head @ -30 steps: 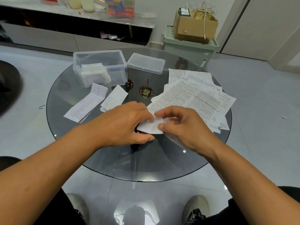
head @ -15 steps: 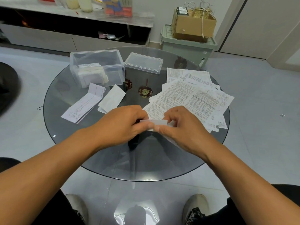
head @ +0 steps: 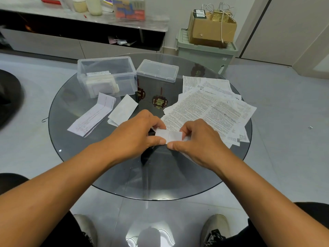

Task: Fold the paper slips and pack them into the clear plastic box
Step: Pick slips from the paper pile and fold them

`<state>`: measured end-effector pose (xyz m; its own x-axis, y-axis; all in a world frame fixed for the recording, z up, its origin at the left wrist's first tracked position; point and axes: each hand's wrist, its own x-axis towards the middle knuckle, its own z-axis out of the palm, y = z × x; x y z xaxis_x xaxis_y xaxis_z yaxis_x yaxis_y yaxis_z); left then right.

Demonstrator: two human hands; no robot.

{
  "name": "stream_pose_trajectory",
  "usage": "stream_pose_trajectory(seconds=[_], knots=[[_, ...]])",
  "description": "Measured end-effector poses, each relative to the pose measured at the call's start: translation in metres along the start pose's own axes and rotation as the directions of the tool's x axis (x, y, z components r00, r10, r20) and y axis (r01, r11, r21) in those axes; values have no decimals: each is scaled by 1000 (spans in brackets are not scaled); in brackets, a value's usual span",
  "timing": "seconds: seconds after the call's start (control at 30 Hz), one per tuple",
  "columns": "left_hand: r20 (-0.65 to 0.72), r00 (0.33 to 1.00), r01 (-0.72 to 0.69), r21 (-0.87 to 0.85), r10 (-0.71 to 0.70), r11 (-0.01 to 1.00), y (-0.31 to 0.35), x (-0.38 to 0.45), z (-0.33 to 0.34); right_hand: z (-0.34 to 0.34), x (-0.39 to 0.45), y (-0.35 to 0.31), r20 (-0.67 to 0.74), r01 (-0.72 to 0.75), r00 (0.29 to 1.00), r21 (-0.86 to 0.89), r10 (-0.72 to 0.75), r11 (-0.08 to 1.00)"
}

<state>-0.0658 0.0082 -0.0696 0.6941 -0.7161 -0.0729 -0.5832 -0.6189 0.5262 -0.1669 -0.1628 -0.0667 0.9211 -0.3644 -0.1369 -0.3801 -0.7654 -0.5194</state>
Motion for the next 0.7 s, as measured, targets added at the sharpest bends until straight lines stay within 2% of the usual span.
stream_pose_trajectory(seconds=[0.1,0.17,0.3,0.4,0.5,0.6,0.63,0.67,0.7], knots=[[-39,999,21,-62,-23,998,2,-3,1,1,-2,2,-14,76,997,154,-75,985],[-69,997,14,-114,-22,993,1,-4,3,2,-4,1,-72,121,992,198,-108,973],[-68,994,48,-397,-82,917,5,-5,1,5,-6,1,-258,221,954,253,-154,942],[47,982,165,-673,-182,721,15,-7,-2,10,-6,1,-409,405,858,168,-310,899],[221,958,279,-869,-184,410,25,-8,-6,19,-3,5,-471,553,728,-27,-499,833],[311,938,328,-938,-151,108,26,-10,-12,23,-2,7,-444,588,680,-145,-583,796],[321,938,331,-942,-129,58,25,-10,-14,21,-2,7,-433,584,673,-186,-599,790],[322,940,331,-942,-111,64,23,-11,-15,20,-2,7,-425,583,665,-218,-614,782],[317,943,328,-936,-99,125,22,-11,-16,19,-3,6,-424,589,660,-219,-619,778]])
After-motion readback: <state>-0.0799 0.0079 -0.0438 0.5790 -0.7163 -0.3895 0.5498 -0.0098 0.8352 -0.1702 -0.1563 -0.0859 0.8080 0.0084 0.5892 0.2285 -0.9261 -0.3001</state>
